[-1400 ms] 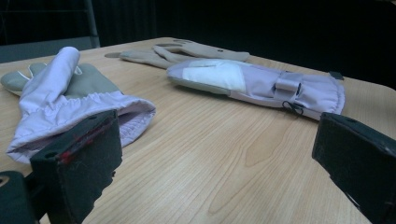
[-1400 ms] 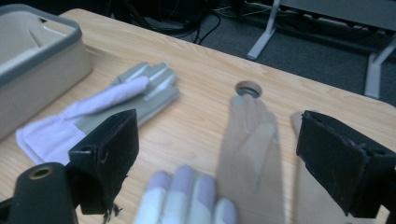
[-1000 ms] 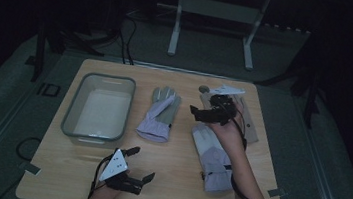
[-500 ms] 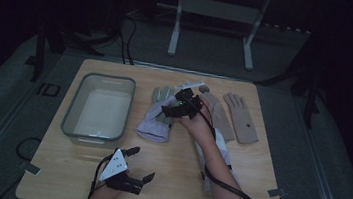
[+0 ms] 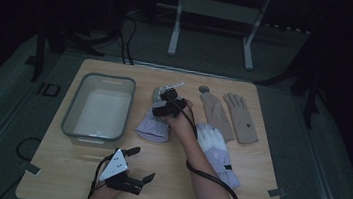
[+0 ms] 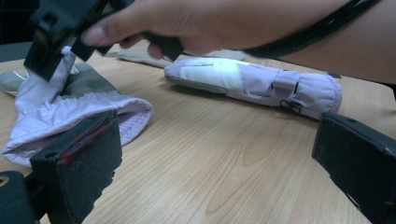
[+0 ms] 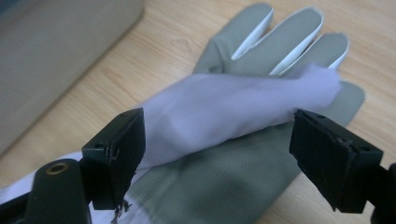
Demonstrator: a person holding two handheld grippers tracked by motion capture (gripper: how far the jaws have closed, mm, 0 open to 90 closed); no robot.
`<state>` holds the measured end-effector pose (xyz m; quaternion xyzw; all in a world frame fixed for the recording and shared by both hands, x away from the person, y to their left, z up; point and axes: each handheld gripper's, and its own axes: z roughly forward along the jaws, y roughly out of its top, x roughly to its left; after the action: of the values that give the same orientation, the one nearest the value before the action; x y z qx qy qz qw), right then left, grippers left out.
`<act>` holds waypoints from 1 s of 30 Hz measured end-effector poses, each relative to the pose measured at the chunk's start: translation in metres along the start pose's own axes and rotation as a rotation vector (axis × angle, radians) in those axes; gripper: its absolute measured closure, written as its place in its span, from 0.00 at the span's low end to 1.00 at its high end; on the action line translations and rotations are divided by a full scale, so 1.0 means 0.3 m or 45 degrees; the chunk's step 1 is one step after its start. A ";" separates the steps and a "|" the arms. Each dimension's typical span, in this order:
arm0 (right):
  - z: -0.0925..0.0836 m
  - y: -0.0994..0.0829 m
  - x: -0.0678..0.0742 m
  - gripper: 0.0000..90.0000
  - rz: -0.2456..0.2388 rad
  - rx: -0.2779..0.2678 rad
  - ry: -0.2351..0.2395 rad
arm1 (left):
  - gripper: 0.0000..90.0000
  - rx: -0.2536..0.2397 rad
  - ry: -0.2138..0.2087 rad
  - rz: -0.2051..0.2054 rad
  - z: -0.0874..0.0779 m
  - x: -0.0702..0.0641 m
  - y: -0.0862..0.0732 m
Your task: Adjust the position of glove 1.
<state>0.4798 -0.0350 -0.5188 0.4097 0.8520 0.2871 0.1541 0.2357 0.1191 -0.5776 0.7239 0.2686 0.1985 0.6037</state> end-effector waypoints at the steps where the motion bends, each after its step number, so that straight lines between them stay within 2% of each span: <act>1: 0.015 -0.003 0.000 0.20 0.011 0.011 -0.001 | 0.02 0.002 0.000 0.005 0.000 -0.001 0.000; 10: 0.079 -0.035 0.003 0.19 0.075 0.027 -0.011 | 0.02 0.004 -0.001 0.006 0.001 -0.002 0.000; 15: 0.086 -0.045 0.006 0.21 0.061 0.008 -0.010 | 0.02 0.005 0.001 0.008 0.001 -0.003 0.000; 18: 0.081 -0.042 0.010 0.29 0.049 0.020 0.001 | 0.02 0.005 0.001 0.008 0.001 -0.003 0.000; 24: 0.070 -0.035 0.025 0.62 0.025 0.033 0.056 | 0.02 0.004 0.000 0.006 0.001 -0.002 0.000; 26: 0.064 -0.034 0.027 0.75 0.037 0.036 0.064 | 0.02 0.005 0.000 0.008 0.001 -0.003 0.000; 30: 0.060 -0.033 0.032 0.82 0.038 0.033 0.054 | 0.02 0.004 -0.001 0.006 0.001 -0.002 0.000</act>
<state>0.4768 -0.0257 -0.5392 0.4181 0.8526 0.2870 0.1264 0.2355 0.1185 -0.5775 0.7255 0.2671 0.1991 0.6022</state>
